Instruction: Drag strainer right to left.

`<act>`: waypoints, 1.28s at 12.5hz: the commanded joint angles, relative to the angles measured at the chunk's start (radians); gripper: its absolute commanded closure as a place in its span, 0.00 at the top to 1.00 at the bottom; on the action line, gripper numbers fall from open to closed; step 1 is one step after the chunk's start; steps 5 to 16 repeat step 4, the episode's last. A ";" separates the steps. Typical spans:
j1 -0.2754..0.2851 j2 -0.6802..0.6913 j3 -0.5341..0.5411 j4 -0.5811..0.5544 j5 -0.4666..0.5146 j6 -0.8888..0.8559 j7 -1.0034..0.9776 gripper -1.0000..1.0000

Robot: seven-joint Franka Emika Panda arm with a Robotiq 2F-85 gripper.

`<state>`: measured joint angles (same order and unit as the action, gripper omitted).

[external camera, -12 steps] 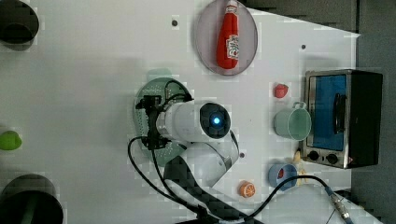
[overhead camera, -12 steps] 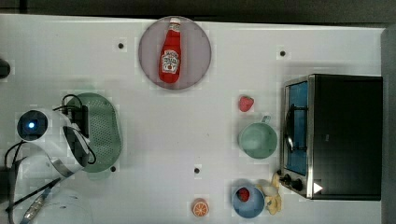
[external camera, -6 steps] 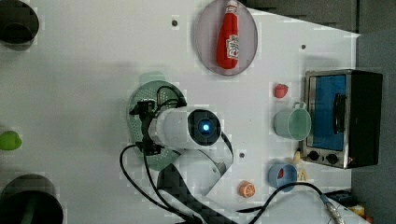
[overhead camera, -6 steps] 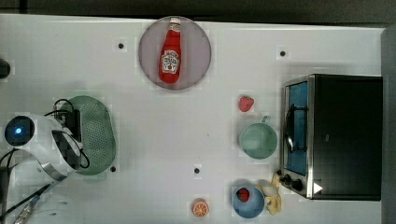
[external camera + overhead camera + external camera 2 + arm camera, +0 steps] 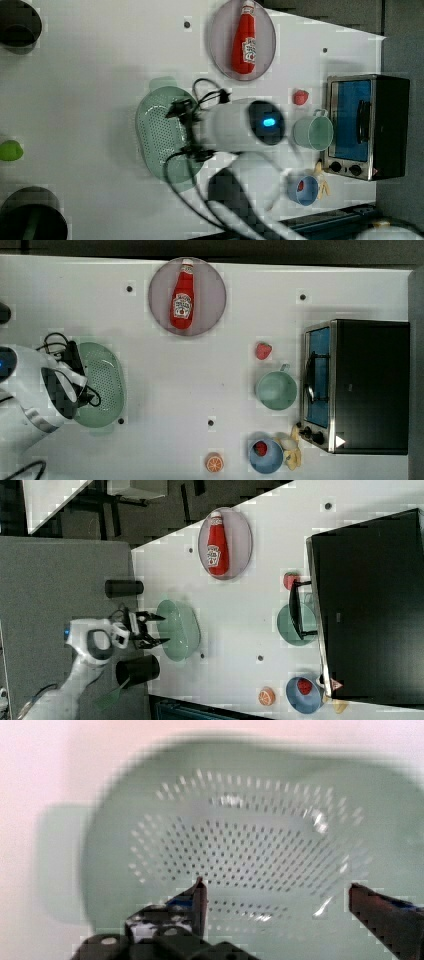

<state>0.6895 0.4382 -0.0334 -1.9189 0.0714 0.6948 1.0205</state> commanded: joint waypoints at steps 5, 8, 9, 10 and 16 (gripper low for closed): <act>-0.036 -0.392 -0.256 0.021 0.000 -0.247 -0.477 1.00; -0.036 -0.392 -0.256 0.021 0.000 -0.247 -0.477 1.00; -0.036 -0.392 -0.256 0.021 0.000 -0.247 -0.477 1.00; -0.036 -0.392 -0.256 0.021 0.000 -0.247 -0.477 1.00; -0.036 -0.392 -0.256 0.021 0.000 -0.247 -0.477 1.00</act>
